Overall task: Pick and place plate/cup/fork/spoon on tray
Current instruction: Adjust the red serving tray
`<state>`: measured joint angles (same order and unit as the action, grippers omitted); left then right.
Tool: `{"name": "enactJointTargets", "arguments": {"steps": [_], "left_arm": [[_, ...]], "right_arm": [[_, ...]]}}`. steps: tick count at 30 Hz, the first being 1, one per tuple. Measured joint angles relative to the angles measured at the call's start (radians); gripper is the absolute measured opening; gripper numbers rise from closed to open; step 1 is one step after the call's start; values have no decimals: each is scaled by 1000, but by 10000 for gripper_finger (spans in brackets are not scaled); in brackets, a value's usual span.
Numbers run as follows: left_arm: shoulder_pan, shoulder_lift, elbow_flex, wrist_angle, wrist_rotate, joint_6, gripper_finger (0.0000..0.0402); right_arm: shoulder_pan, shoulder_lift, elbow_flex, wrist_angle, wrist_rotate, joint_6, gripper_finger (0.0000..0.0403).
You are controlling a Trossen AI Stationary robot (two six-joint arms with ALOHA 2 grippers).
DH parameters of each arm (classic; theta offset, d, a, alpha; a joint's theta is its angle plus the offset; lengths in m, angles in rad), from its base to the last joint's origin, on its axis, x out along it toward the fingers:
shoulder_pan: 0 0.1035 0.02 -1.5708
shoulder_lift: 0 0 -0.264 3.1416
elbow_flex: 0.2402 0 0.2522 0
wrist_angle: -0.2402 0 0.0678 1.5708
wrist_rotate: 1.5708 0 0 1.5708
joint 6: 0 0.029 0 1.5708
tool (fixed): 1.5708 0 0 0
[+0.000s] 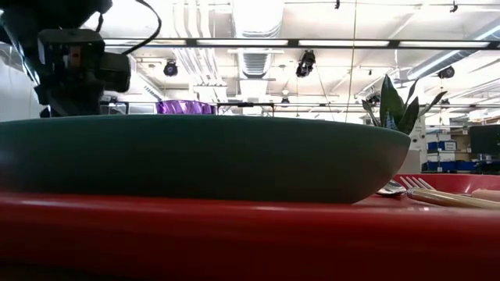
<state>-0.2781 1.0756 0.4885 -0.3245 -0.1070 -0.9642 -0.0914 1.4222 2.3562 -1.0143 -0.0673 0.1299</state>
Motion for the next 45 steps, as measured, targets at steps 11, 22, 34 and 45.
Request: {"name": "enactJointTargets", "arguments": {"steps": [11, 22, 34, 45], "left_arm": [[-10, 239, 21, 113, 91, -29, 0], [-10, 238, 41, 99, 94, 2, 0], [-10, -80, 41, -154, 54, 2, 0], [-10, -466, 41, -235, -196, 62, 0]], "right_arm": [[0, 1, 0, -7, -10, -8, 90], [10, 7, -2, -277, -61, 113, 78], [187, 106, -95, -556, 112, 371, 9], [311, 172, -503, -555, 164, 695, 8]]}}
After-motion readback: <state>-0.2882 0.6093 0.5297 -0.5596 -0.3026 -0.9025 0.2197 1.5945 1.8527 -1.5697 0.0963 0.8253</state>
